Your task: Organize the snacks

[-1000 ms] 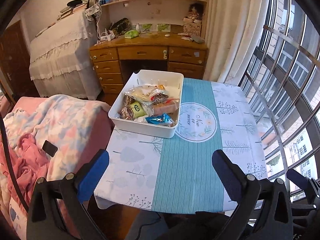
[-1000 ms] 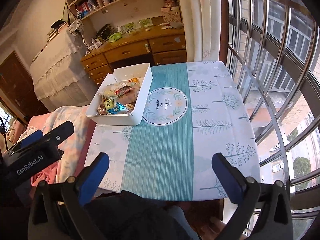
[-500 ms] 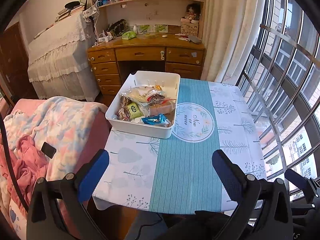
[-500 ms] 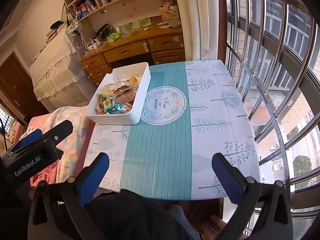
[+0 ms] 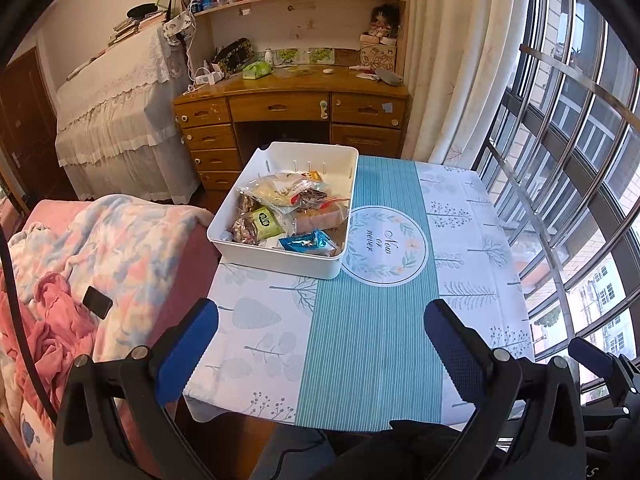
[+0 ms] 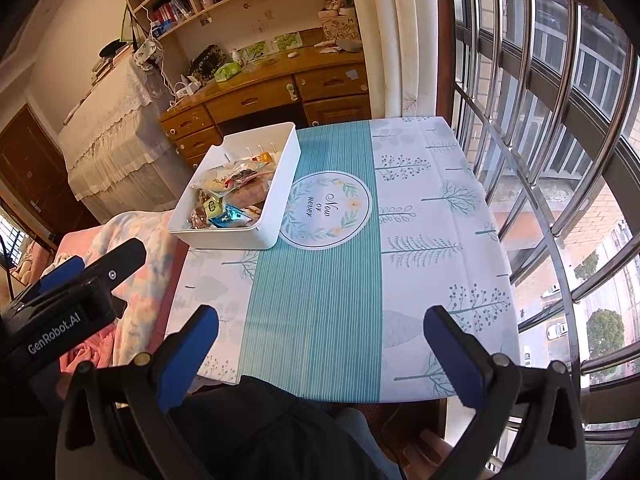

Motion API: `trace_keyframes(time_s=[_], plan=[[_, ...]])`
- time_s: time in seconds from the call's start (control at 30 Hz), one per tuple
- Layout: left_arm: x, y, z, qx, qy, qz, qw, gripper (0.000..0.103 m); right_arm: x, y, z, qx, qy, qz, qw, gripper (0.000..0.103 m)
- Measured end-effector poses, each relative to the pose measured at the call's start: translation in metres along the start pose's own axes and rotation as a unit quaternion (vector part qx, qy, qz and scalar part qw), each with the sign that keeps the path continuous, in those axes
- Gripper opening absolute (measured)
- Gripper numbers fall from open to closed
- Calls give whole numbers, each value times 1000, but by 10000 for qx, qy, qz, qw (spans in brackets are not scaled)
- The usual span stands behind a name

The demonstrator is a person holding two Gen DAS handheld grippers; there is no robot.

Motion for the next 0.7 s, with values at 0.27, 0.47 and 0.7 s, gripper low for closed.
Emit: trace_keyframes(time_s=[0.27, 0.47, 0.7], plan=[[-1, 2, -5, -27, 0, 38, 10000, 102, -3, 2, -4, 6, 17, 44, 10000, 103], [-3, 3, -10, -74, -6, 73, 9999, 102, -6, 4, -9, -7, 40, 79, 10000, 103], [-6, 4, -13, -84, -1, 78, 9999, 102, -7, 4, -13, -19, 55, 91, 9999, 103]])
Point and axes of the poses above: each gripper's, at about its wrist camera, not at the fingertips, and x roughly against the way its jaws point, z to its left, y to its top, the point moved 5 cm from there along -x, roughly the way its jaws point, and after that the axes turned 8 degrees about x, right-handed, at the moved point
